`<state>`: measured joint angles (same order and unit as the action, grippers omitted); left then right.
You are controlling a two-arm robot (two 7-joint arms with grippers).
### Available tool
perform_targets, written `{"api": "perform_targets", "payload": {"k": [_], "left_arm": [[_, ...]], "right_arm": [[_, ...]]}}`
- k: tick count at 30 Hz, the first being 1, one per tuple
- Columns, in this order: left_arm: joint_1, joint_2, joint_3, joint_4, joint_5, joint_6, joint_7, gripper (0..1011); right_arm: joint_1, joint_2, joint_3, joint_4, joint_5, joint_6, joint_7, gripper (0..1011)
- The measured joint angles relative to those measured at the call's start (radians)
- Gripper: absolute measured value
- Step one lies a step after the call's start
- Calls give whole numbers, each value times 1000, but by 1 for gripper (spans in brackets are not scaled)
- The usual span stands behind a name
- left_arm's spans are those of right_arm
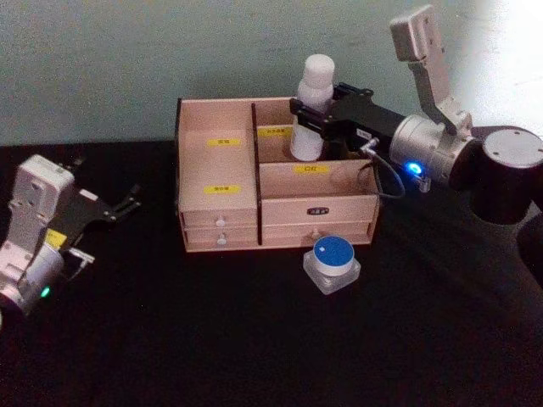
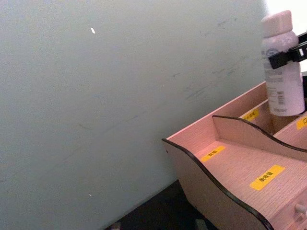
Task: Pick up the facial cleanser and watermelon frost from the table and place them into the tiered storage box.
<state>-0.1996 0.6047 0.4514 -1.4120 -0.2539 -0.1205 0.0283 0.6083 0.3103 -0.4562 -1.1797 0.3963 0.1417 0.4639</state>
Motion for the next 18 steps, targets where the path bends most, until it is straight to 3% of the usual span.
{"api": "perform_targets", "payload": {"k": [8,18], "left_arm": [[0,0,0,0,0,0,0,1001],[0,0,0,0,0,0,0,1001]], "right_arm": [[40,-32,-7,76,-17,-23,10,591],[57,-56,-11,106,-28,-33,20,591]]}}
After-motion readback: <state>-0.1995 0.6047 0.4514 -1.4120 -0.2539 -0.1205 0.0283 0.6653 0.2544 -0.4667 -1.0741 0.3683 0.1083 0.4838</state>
